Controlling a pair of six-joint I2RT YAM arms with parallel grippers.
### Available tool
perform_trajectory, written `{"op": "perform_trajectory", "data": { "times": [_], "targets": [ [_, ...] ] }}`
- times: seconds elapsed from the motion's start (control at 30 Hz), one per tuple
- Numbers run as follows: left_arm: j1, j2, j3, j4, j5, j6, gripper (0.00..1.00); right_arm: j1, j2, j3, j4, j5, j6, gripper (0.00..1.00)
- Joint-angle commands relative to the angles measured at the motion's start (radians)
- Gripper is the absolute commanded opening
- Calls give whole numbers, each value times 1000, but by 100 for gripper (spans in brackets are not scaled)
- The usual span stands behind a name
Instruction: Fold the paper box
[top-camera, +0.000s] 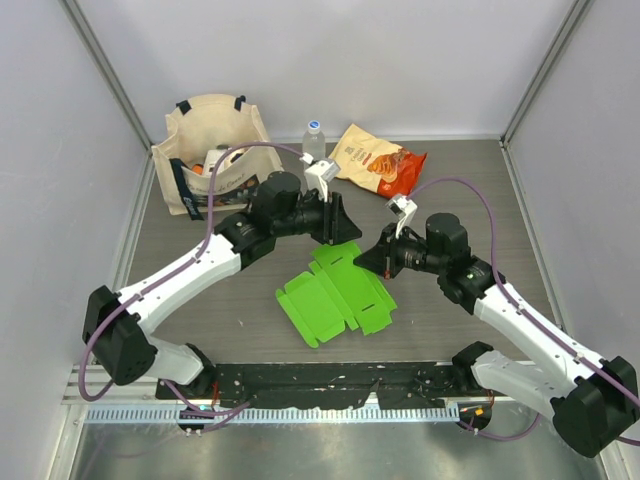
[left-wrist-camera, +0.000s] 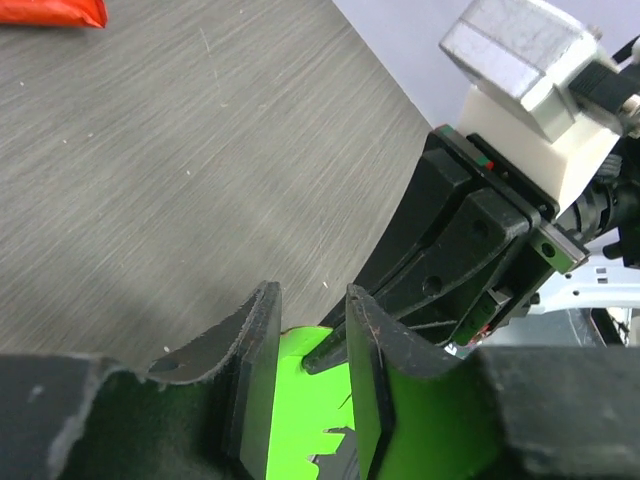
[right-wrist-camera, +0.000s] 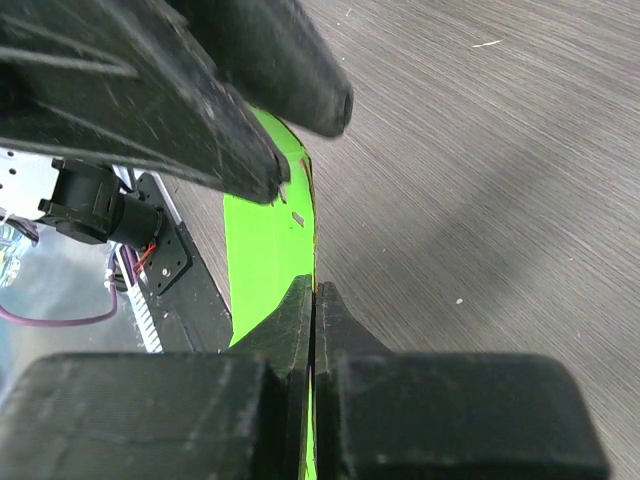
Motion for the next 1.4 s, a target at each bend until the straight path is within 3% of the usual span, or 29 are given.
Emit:
{"op": "perform_trajectory", "data": {
  "times": [0.0, 0.17, 0.47, 0.6, 0.7, 0.77, 0.97, 1.17, 1.37],
  "targets": [
    [-15, 23, 44, -23, 11, 17, 33, -2, -26, 50, 61, 28, 23, 1],
    [-28, 26, 46, -46, 14, 33, 31, -2, -44, 47, 79, 41, 43, 1],
    [-38, 11, 30, -39, 64, 19, 18, -2, -75, 30, 108, 90, 58, 1],
    [-38, -35, 10, -34, -26, 27, 40, 0, -66, 33, 90, 77, 38, 1],
    [-37, -41, 18, -34, -14, 34, 52, 0, -70, 24, 65, 67, 38, 1],
    [-37, -29, 39, -52, 9, 34, 53, 0, -78, 17, 68, 67, 43, 1],
    [-37, -3, 52, -80, 28, 42, 47, 0, -90, 10, 79, 69, 58, 1],
    [-38, -17, 29, -39, 96, 25, 30, 0, -99, 6, 79, 126, 73, 1],
    [-41, -26, -26, 49, 164, -32, 29, 0, -98, 0, 136, 161, 124, 1]
  ]
}}
